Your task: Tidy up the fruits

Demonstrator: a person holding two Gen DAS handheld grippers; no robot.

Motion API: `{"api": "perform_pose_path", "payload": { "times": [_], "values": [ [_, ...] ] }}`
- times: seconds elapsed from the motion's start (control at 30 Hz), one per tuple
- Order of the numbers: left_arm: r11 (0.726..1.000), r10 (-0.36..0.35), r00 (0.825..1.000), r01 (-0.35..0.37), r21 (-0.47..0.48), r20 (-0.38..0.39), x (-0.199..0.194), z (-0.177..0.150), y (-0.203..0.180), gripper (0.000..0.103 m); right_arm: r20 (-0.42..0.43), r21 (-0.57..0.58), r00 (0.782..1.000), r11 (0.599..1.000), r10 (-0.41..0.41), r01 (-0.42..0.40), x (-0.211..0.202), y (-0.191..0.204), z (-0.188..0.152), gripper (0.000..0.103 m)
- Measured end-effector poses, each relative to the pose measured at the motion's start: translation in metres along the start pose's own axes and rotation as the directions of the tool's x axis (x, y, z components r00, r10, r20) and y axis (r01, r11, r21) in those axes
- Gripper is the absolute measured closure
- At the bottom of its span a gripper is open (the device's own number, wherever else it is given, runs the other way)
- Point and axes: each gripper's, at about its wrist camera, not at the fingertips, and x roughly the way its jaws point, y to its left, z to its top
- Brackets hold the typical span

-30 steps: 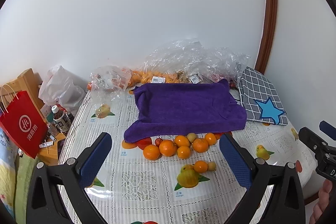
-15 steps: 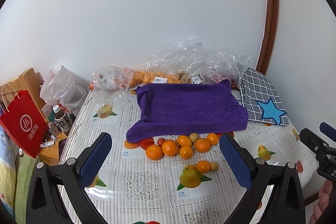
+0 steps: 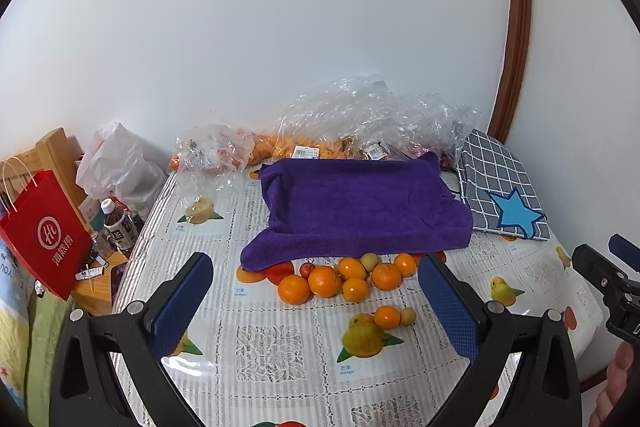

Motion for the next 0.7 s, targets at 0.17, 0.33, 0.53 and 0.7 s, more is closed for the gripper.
{"api": "perform_pose_path", "payload": {
  "times": [0.17, 0.33, 0.53, 0.7],
  "values": [
    [1.000, -0.001, 1.000, 0.001, 0.000, 0.003, -0.0005, -0.0006, -0.0006, 0.000, 0.008, -0.005, 1.000, 1.000, 0.003, -0.003, -0.0017, 0.0012, -0.0005, 0.001],
    [1.000, -0.001, 1.000, 0.001, 0.000, 0.003, -0.0002, -0.0004, -0.0022, 0.000, 0.012, -0.012, 1.000, 1.000, 0.004, -0.004, -0.0050, 0.0030, -0.0020, 0.001],
    [1.000, -0.002, 1.000, 0.002, 0.002, 0.004, -0.0007, -0.0006, -0.0016, 0.000, 0.015, -0.013, 1.000, 1.000, 0.005, -0.005, -0.0052, 0.0035, -0.0027, 0.001],
    [1.000, -0.002, 1.000, 0.002, -0.004, 0.004, -0.0005, -0.0006, -0.0025, 0.000, 0.014, -0.015, 1.000, 1.000, 0.004, -0.003, -0.0061, 0.0047, -0.0037, 0.001]
  ]
}}
